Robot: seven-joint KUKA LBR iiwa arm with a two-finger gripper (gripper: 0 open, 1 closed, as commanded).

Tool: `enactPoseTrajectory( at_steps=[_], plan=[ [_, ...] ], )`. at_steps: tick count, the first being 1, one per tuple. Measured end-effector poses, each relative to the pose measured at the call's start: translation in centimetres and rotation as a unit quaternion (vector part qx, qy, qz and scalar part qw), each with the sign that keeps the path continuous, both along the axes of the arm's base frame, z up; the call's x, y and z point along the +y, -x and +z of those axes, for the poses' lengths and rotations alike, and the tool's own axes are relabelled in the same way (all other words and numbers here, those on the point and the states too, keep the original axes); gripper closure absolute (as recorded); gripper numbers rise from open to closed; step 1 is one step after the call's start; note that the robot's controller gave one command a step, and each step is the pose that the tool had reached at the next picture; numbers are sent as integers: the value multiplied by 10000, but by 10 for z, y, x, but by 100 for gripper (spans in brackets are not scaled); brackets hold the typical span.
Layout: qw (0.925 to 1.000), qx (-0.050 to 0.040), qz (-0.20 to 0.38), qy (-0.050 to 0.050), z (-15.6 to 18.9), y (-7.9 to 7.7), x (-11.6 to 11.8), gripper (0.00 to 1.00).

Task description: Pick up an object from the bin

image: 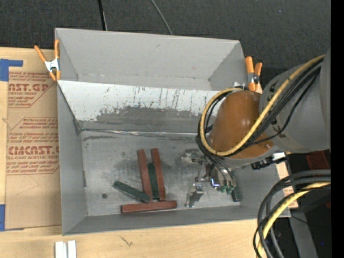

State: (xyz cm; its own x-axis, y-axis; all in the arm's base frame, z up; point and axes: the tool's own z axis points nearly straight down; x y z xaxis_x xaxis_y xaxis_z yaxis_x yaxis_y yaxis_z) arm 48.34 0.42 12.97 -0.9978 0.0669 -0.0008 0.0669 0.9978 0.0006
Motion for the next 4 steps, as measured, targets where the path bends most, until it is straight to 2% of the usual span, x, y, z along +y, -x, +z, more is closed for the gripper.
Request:
enactPoseTrajectory(
  at_steps=[1, 2, 3, 4],
  plan=[
    [9970, 44, 777, 0, -58, -10, 13, 100],
    [9970, 41, 778, 0, -58, -10, 13, 100],
    [9938, -6, 1109, 0, 93, -14, 40, 100],
    [9938, -5, 1108, 1, 93, -14, 40, 100]
  ],
)
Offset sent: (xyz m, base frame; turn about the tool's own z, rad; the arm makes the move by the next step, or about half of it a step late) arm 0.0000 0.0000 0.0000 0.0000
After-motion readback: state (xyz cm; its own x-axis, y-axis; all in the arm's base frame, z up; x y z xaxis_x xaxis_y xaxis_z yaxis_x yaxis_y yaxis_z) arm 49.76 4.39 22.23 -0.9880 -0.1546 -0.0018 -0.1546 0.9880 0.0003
